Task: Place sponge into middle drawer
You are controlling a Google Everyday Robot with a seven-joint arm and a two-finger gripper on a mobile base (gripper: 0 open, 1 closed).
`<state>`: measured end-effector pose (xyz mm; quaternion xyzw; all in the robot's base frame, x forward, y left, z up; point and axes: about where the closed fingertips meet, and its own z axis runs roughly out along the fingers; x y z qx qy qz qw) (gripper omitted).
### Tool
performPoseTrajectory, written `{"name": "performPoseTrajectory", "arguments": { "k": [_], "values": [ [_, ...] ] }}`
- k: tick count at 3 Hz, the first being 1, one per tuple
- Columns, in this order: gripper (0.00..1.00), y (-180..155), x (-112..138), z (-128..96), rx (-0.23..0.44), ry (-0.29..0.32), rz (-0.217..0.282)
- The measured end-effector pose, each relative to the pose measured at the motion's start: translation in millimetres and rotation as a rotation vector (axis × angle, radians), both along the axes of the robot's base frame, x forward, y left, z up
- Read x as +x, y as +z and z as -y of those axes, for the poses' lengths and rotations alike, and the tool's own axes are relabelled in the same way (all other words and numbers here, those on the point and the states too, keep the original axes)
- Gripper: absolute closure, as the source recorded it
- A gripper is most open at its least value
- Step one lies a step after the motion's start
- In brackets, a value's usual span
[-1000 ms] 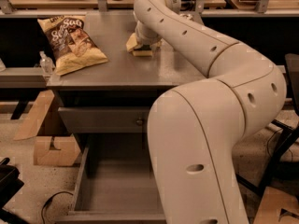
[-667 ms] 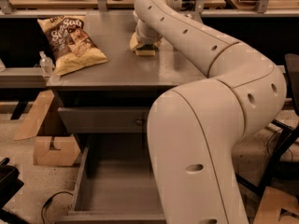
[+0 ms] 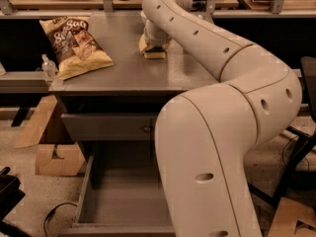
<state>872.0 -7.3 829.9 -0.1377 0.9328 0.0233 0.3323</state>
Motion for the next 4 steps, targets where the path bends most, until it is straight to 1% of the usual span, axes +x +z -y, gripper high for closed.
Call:
{"name": "performPoseTrajectory", "arguments": {
  "k": [1,2,3,4],
  "values": [
    [1.00,0,0,0,0.000,0.000,0.000],
    [1.00,9,-3,0,-0.012,0.012,0.023],
    [1.00,33,-14,5,-0.021,0.025,0.086],
    [1.00,72,-50,13,-0.031,0.060,0.183]
  ]
}}
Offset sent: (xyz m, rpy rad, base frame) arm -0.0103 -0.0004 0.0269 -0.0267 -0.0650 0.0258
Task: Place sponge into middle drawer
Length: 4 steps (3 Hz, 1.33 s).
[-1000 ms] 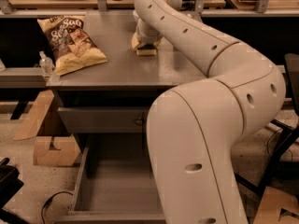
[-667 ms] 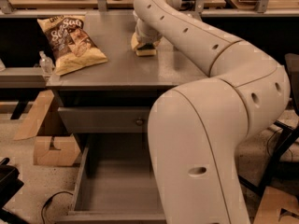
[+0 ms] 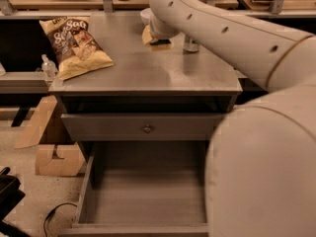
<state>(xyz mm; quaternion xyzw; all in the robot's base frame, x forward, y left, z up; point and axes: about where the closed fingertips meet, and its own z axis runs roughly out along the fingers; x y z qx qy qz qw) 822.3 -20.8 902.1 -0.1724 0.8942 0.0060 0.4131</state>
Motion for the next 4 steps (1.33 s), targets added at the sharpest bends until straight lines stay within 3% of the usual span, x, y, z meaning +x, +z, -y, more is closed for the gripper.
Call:
{"name": "performPoseTrajectory", "arguments": {
  "k": [1,2,3,4],
  "values": [
    [1.00,27,-45,9,-0.025,0.082,0.101],
    [1.00,12,-97,18,-0.046,0.188,0.143],
    [1.00,-32,-154,35,-0.045,0.264,0.101],
    [1.00,-58,-219,53,0.016,0.310,0.072]
  ]
}}
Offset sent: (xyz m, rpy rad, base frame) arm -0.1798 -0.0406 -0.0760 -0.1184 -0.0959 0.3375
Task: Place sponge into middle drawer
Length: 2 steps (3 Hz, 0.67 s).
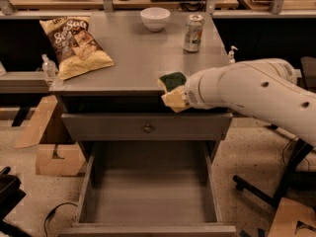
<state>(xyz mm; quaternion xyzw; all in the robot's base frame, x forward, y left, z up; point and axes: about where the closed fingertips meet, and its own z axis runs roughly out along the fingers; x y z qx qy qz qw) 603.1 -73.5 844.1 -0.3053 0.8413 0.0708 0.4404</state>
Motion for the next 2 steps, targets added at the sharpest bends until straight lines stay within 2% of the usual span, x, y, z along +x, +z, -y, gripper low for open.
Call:
{"name": "performPoseTrajectory", "arguments": {
  "k": [1,2],
  "values": [
    [1.00,4.1,-46.4,19.2,0.054,0.031,0.002],
    [1.00,4.3,-46.4,19.8,0.052,0.030,0.003]
  ]
}}
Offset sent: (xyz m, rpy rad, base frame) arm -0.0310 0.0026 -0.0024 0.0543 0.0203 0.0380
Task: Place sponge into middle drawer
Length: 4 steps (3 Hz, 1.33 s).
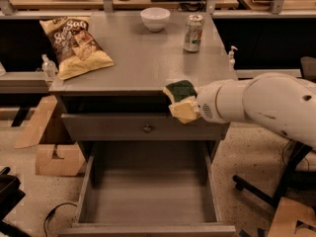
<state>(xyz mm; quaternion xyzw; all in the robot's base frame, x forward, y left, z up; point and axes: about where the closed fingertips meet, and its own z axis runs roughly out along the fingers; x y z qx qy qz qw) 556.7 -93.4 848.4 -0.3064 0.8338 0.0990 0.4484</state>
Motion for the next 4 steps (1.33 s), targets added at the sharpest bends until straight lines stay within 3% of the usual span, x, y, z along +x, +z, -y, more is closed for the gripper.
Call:
{"name": "performPoseTrajectory", "arguments": {
  "k": [1,2,3,4],
  "values": [
    [1.00,-34,-4,-9,0.015,0.025,-0.022],
    [1.00,-107,-21,-22,0.052,0.084,-0.066],
    [1.00,-184,-43,-36,0.024,0.190,-0.084],
    [1.00,-250,-48,-42,-0.001,0.265,-0.109]
  ]
}}
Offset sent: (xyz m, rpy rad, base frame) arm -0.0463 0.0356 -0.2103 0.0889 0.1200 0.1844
